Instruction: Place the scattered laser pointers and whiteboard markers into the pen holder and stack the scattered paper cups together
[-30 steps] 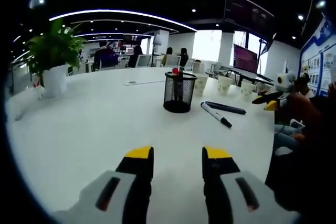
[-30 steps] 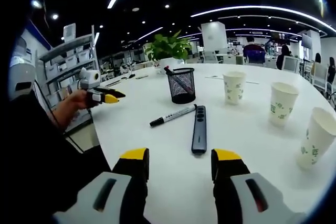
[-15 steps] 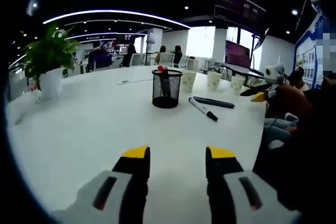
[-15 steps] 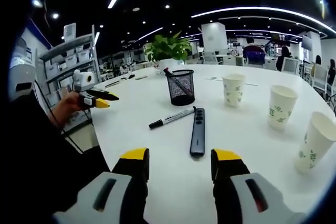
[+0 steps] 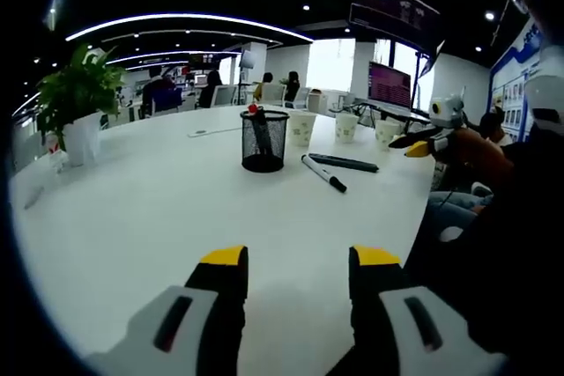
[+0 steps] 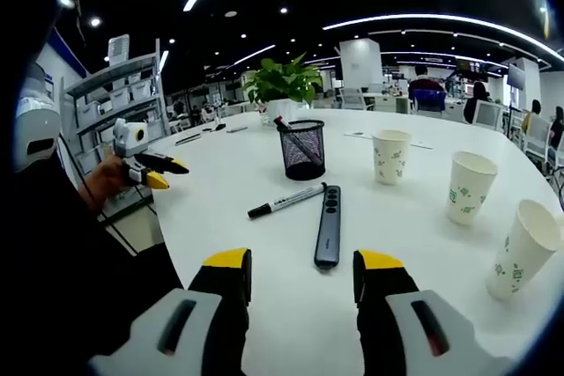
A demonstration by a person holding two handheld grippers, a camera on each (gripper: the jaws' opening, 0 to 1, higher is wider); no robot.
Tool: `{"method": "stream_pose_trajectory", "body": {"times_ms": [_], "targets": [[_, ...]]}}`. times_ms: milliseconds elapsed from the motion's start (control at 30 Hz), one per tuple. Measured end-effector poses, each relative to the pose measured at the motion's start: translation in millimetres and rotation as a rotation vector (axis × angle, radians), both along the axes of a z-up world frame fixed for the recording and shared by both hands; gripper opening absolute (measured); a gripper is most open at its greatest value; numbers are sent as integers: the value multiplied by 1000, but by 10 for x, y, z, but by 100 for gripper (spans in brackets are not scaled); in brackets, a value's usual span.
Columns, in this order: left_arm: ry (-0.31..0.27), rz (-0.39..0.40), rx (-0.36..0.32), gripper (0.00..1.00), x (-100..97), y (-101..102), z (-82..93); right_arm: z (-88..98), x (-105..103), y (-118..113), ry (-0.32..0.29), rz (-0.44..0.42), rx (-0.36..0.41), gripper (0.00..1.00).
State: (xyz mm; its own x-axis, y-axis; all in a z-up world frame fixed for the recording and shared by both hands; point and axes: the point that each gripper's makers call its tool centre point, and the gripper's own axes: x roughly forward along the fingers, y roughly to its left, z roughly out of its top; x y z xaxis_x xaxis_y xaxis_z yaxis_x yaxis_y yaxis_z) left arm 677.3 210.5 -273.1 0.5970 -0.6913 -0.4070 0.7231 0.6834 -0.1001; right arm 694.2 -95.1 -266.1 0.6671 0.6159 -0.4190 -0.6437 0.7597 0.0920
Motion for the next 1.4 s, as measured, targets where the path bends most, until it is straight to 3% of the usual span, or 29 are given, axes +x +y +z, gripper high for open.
{"method": "stream_pose_trajectory", "body": {"times_ms": [1400], "targets": [[4, -17, -27, 47, -104, -62, 4, 78, 242, 14, 8, -46, 13, 46]]}}
